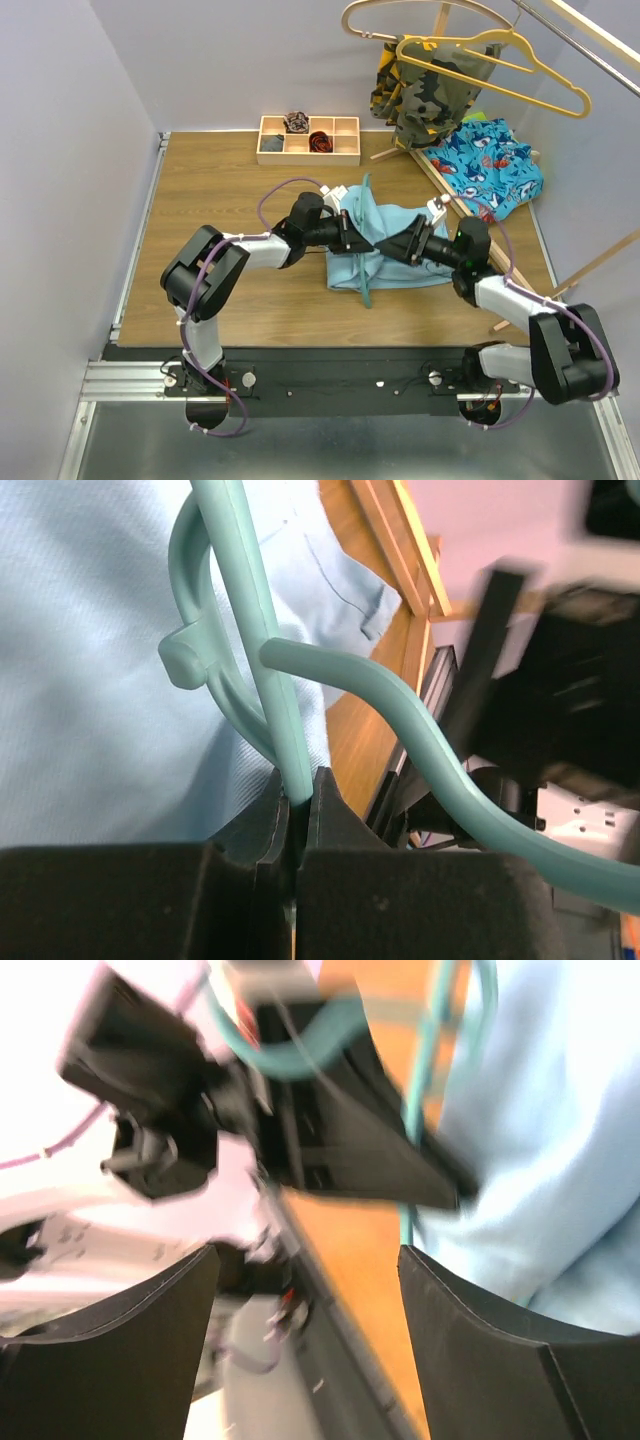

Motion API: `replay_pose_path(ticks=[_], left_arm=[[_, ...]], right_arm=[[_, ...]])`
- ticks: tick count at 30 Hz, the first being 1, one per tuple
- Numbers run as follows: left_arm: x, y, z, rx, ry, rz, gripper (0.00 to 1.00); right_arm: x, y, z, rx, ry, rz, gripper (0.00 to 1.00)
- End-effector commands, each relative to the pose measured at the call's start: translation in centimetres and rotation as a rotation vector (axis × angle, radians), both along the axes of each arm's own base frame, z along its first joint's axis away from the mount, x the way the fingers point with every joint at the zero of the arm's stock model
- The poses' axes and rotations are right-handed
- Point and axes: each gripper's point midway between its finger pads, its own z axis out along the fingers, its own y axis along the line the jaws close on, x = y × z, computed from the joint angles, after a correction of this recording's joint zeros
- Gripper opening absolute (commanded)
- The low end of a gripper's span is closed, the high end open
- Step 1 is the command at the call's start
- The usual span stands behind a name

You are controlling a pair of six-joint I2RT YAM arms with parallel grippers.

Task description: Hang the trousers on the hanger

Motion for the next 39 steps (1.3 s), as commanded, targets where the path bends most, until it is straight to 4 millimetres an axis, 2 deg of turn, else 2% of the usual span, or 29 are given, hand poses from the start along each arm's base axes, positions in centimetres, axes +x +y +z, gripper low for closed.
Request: replay_pose_path(ticks=[1,3,4,8,9,12,17,19,21,23,26,29,30,31,36,38,39], left_arm=[[1.3,2.3,-1.9,0.068,-0.018,0.088,0.00],[1.2,2.2,-1.8,0.064,-0.017,0.085,0.00],[1.2,2.2,-1.8,0.063,-0.018,0.085,0.00],[1.2,2.4,-1.7,0.059,-0.020,0.087,0.00],[1.2,2.4,-1.7,0.058,-0.018,0.086,0.00],[1.2,2.4,-1.7,0.055,-0.015,0.085,0.00],[1.2,2.2,-1.5,0.048,-0.021,0.076,0.00],[1.2,2.1,-1.6,0.046,-0.021,0.073,0.00],[1.2,1.9,-1.6,0.039,-0.021,0.064,0.00],[1.1,1.7,-1.5,0.028,-0.022,0.051,0.00],[1.2,1.8,-1.3,0.023,-0.028,0.051,0.00],[1.3,1.9,-1.3,0.023,-0.028,0.056,0.00],[1.3,2.1,-1.4,0.025,-0.024,0.057,0.00],[1.4,2.2,-1.3,0.022,-0.021,0.064,0.00],[2.3,4.9,-1.4,0.027,0.007,0.137,0.00],[2.3,5.5,-1.0,0.022,0.003,0.146,0.00],[2.0,5.7,-1.1,0.023,0.009,0.141,0.00]], right_arm=[[3.0,-2.5,-0.3,-0.230,-0.039,-0.083,0.82],[4.5,-2.9,-0.2,-0.244,-0.037,-0.111,0.81],[4.9,-2.9,-1.8,-0.272,0.006,-0.107,0.81],[6.9,-3.2,-3.3,-0.322,0.033,-0.135,0.81],[7.6,-3.2,-3.1,-0.331,0.020,-0.138,0.81],[8.5,-3.3,-4.1,-0.376,0.028,-0.123,0.81],[8.8,-2.7,-5.6,-0.385,0.047,-0.069,0.80],[8.7,-2.1,-6.3,-0.395,0.052,-0.039,0.76],[8.9,-1.1,-6.5,-0.392,0.049,-0.007,0.65],[9.0,-0.4,-7.5,-0.401,0.065,0.019,0.62],[8.7,0.8,-7.9,-0.399,0.070,0.055,0.47],[8.7,1.6,-7.1,-0.384,0.053,0.077,0.21],[8.8,1.6,-6.9,-0.382,0.051,0.073,0.03],[8.6,1.5,-6.9,-0.388,0.061,0.068,0.01],[7.9,0.2,-5.8,-0.431,0.081,-0.003,0.01],[7.0,-0.2,-5.9,-0.446,0.104,-0.018,0.01],[7.1,-0.7,-5.9,-0.460,0.101,-0.049,0.01]])
